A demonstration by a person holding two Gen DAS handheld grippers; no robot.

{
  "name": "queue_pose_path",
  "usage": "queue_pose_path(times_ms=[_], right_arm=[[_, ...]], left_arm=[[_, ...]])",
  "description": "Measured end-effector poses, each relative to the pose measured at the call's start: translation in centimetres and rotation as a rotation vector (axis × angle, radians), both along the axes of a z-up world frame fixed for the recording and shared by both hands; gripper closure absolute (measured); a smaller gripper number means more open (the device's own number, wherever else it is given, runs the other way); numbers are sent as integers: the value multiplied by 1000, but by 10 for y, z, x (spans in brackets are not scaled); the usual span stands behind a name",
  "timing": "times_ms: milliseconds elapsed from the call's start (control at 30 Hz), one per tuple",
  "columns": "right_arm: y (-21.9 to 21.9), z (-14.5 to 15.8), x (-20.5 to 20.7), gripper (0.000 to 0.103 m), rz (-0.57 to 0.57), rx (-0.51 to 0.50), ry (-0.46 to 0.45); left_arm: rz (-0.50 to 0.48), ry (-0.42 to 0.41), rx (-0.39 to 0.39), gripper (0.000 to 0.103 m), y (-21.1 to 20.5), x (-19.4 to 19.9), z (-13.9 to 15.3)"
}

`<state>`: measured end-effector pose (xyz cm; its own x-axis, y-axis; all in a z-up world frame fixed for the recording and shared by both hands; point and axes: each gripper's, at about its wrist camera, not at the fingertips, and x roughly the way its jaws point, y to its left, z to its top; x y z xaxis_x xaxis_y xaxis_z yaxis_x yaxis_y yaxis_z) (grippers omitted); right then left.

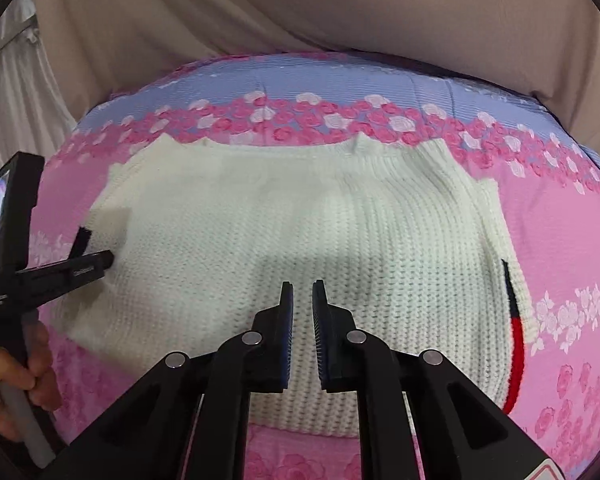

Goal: Fold small clothes

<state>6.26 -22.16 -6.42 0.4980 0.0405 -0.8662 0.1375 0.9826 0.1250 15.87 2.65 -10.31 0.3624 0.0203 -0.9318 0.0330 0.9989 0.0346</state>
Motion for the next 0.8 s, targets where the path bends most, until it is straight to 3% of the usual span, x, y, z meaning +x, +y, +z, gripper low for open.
queue_pose_path(times_ms=[100, 233, 333, 433, 500, 600, 667, 800], right_arm=[[13, -33, 16, 94, 28, -31, 97], [19, -5, 16, 94, 45, 10, 17], [34, 0, 22, 94, 84, 14, 3], [46, -33, 35, 94, 110, 22, 105], [51, -39, 37, 94, 107, -3, 77], [56, -38, 44, 94, 104, -19, 97], [57, -38, 44, 94, 107, -27, 99], [48, -18, 27, 93, 74, 33, 50]], left_arm=[[17, -12, -55, 76, 15, -8, 15], [105, 1, -191, 77, 60, -21, 22], [181, 40, -250, 69, 88, -30, 14], [214, 68, -342, 66, 101, -42, 5], [227, 94, -363, 50, 103, -46, -5], [265, 113, -377, 46, 100, -50, -20], [274, 93, -377, 48, 98, -49, -18], [265, 131, -431, 73, 95, -47, -17]])
